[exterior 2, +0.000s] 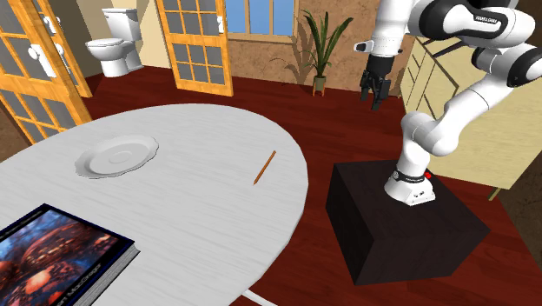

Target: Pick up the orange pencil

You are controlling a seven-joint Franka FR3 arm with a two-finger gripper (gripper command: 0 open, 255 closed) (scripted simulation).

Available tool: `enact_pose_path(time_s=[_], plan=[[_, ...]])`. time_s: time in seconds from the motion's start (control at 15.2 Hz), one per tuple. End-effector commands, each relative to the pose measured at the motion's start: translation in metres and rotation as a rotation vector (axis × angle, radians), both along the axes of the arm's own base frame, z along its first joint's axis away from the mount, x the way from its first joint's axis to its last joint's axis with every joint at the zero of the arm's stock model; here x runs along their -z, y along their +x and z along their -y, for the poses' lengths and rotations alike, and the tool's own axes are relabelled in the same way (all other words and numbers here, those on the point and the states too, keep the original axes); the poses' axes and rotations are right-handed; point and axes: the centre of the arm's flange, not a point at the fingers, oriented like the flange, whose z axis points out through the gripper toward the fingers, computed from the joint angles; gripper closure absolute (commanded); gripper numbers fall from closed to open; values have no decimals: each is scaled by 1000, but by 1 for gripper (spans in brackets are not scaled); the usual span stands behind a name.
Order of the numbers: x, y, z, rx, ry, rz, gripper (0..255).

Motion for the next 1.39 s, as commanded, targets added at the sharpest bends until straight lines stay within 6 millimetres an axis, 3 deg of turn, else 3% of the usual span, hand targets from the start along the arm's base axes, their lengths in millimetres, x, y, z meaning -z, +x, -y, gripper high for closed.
enact_pose_path(time_s=[0.0, 0.66, 1.32], plan=[[0, 0, 0, 0, 0, 0, 0], [31, 123, -4, -370, -96, 33, 0], [60, 238, -49, -739, -192, 67, 0]])
